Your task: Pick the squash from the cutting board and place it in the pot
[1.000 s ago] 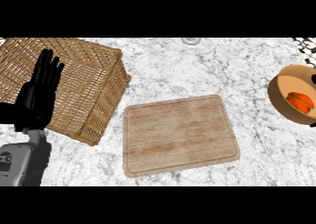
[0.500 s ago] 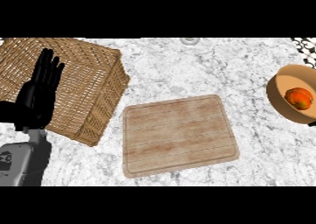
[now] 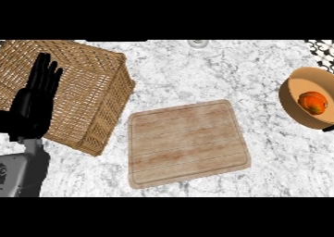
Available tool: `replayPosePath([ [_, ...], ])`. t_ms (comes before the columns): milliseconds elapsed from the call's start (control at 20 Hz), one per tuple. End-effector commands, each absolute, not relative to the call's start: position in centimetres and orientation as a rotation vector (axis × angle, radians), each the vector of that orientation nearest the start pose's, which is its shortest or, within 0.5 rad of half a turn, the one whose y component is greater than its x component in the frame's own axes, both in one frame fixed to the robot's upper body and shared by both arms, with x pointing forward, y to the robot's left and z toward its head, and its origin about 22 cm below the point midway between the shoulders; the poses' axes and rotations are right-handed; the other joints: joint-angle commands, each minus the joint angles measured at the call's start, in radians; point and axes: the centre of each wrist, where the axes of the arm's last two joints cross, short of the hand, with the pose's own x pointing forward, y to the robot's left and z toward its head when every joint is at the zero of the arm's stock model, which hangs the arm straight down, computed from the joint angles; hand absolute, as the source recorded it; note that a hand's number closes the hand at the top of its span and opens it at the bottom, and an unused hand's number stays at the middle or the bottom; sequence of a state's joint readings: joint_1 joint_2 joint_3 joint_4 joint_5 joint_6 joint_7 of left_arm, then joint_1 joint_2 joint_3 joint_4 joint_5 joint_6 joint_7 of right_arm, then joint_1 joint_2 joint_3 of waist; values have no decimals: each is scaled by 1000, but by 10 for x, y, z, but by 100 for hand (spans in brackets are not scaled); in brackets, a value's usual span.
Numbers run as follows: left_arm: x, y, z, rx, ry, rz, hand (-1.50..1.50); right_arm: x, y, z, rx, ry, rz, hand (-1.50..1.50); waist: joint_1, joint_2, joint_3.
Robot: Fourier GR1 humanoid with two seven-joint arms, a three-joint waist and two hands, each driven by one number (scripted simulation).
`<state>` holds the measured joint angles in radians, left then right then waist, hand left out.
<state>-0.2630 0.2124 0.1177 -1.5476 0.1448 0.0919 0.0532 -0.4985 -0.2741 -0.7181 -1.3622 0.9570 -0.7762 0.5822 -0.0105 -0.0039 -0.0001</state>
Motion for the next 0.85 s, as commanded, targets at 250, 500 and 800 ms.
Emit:
replayPosePath([
  [250, 298, 282, 77, 119, -1769, 60, 0, 205, -396, 109, -1629, -1217, -942, -150, -1, 2, 0],
  [500, 306, 270, 77, 109, -1760, 51, 0, 163, -401, 120, -1626, -1198, -956, -150, 2, 3, 0],
  [800, 299, 259, 66, 112, -1755, 41, 0, 100, -395, 106, -1661, -1192, -922, -150, -3, 2, 0],
])
